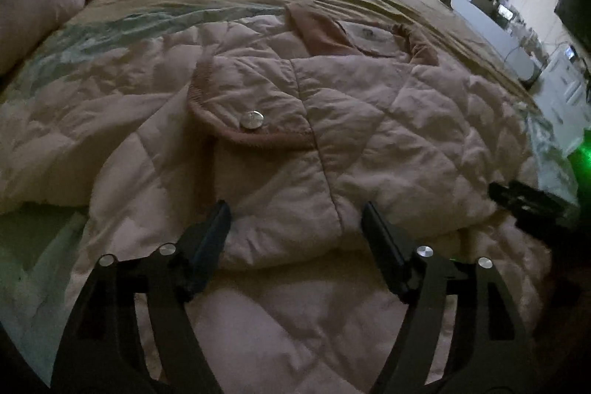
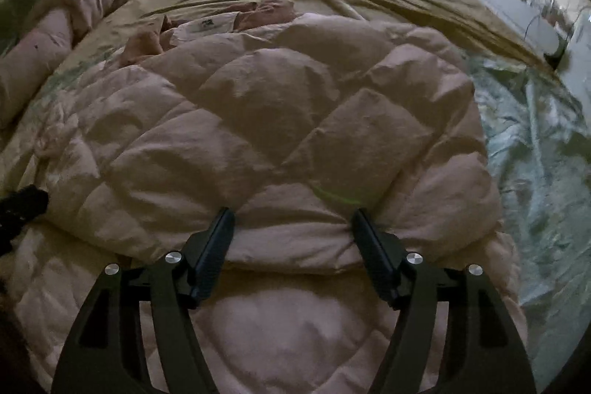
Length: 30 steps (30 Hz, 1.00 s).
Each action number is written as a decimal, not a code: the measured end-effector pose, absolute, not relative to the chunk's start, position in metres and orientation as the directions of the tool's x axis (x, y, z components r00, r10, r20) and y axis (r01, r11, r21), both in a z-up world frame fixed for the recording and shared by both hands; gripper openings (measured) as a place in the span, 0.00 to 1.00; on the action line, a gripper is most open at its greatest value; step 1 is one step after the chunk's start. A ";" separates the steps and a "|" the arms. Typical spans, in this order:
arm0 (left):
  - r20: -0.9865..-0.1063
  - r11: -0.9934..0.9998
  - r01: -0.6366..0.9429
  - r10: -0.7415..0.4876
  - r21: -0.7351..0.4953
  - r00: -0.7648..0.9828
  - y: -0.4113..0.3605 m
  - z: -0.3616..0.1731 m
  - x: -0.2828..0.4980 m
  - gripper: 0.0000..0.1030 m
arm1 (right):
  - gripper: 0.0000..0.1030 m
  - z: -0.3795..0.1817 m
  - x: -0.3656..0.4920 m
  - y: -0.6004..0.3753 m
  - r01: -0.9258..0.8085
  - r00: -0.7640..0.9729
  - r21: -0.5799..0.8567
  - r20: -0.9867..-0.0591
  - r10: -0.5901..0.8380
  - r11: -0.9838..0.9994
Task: Fold large clothes
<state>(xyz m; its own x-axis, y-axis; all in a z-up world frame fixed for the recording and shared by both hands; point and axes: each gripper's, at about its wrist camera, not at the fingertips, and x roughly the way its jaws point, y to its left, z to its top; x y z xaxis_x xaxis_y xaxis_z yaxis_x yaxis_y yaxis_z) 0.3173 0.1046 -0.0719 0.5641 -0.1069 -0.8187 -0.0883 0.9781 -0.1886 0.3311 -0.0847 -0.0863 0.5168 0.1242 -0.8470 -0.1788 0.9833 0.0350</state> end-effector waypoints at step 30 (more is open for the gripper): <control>-0.749 0.940 -0.320 0.129 -0.116 0.650 0.177 -0.001 0.192 0.91 | 0.96 0.024 0.238 -0.018 -0.386 0.603 0.237 -0.666 0.439 0.891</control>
<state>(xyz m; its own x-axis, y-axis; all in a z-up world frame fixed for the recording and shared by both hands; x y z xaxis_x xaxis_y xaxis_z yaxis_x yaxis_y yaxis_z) 0.1922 0.1767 -0.0011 0.6500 0.1292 -0.7488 -0.3203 0.9402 -0.1159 0.2375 -0.0178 0.0236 0.6030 0.4385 -0.6664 -0.3862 0.8914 0.2371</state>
